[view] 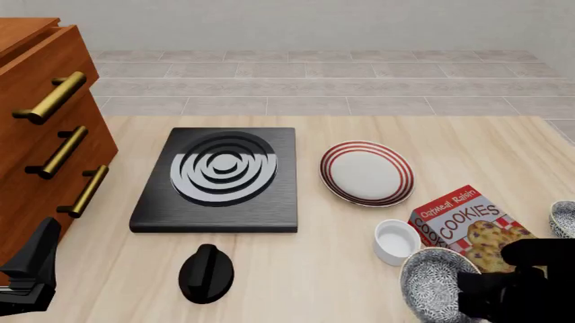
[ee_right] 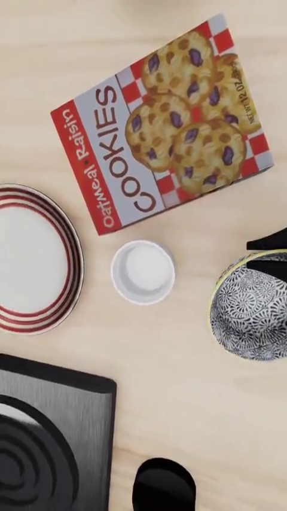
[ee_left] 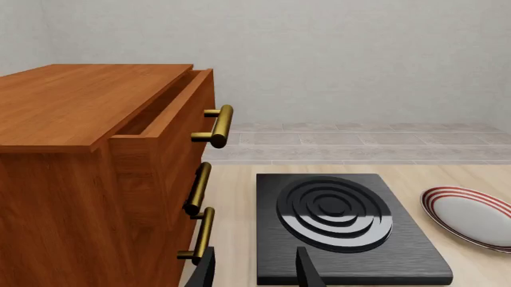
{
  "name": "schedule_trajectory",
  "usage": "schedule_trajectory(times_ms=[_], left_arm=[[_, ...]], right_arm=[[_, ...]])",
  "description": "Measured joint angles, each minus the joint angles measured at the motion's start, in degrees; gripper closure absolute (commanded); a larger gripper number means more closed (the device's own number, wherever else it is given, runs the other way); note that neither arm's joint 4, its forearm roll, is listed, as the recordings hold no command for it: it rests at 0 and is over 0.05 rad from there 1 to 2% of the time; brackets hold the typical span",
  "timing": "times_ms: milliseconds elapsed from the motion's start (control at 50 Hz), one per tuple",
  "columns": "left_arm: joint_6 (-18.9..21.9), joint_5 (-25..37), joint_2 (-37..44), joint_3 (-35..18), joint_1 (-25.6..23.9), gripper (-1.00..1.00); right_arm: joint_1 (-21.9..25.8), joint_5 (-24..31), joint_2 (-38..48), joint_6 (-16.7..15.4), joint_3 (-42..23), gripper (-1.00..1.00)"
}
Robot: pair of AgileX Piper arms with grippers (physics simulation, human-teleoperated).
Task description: Pick the akita bowl next to the ramekin and place it on the plate.
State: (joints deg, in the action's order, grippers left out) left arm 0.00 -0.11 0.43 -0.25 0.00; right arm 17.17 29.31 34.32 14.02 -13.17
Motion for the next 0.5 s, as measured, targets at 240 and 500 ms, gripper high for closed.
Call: schedule_trajectory(times_ms=[240,500], left_arm=[[0.0,0.0,0.0,0.0,0.0,-1.0],[0.0,0.0,0.0,0.0,0.0,-1.0]], right_arm=[[-0.2,1.8,0.4,-0.3,-3.5,1.0],[0.0,4.0,-0.1,-0.2,-6.6,1.0]])
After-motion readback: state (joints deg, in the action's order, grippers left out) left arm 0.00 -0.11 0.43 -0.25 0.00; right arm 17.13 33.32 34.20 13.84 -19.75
